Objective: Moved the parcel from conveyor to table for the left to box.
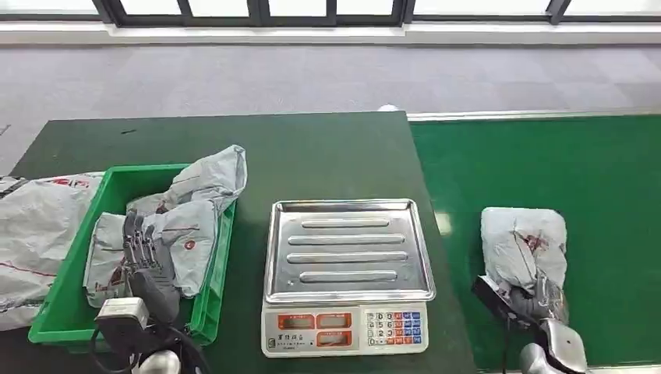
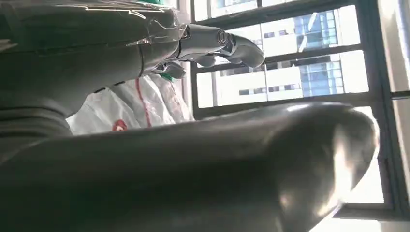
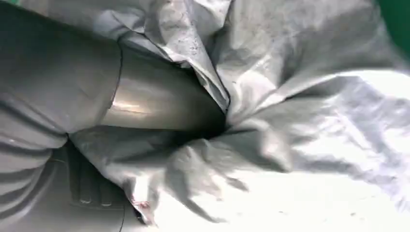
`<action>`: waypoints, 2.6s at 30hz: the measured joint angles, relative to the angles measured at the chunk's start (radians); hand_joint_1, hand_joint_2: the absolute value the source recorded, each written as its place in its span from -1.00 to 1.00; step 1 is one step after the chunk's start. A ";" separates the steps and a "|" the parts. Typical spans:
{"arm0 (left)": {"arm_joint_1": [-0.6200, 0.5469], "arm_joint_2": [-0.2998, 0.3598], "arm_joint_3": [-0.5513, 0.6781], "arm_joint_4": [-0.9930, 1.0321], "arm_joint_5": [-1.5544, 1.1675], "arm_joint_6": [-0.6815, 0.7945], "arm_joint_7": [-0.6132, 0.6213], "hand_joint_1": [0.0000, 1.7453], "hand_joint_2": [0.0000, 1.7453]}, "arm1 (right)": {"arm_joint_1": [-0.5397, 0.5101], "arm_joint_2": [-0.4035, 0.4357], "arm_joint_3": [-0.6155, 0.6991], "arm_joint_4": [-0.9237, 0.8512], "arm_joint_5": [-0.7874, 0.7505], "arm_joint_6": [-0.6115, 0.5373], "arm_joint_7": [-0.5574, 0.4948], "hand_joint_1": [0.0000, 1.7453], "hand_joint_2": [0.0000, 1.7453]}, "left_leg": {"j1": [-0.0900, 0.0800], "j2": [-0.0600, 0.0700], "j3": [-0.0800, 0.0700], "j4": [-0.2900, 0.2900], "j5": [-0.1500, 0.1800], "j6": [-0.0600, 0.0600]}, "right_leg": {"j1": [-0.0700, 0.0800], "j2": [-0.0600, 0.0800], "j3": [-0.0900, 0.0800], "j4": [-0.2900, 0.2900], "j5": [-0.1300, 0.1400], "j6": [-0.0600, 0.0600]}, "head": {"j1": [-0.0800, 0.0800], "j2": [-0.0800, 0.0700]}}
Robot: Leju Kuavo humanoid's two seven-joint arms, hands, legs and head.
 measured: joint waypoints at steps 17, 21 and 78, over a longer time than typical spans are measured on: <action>-0.004 0.000 0.009 0.008 0.007 -0.002 0.000 -1.00 -1.00 | 0.211 0.099 -0.006 -0.513 -0.313 -0.122 -0.225 1.00 1.00 | -0.003 -0.011 -0.014 -0.001 0.001 0.000 | -0.003 -0.012 -0.010 0.001 -0.003 0.001 | 0.000 0.000; -0.020 -0.001 0.009 0.019 0.004 -0.011 0.000 -1.00 -1.00 | 0.251 0.128 -0.021 -0.592 -0.358 -0.161 -0.277 1.00 1.00 | -0.003 -0.011 -0.014 -0.001 0.001 0.000 | -0.003 -0.012 -0.011 0.001 -0.003 0.001 | 0.000 0.000; -0.140 -0.009 0.005 0.138 0.044 -0.010 0.000 -1.00 -1.00 | -0.421 0.039 0.120 -0.389 -0.234 -0.236 -0.318 1.00 1.00 | -0.010 -0.010 -0.019 0.000 0.010 0.004 | -0.010 -0.010 -0.020 0.009 0.002 0.004 | 0.000 0.000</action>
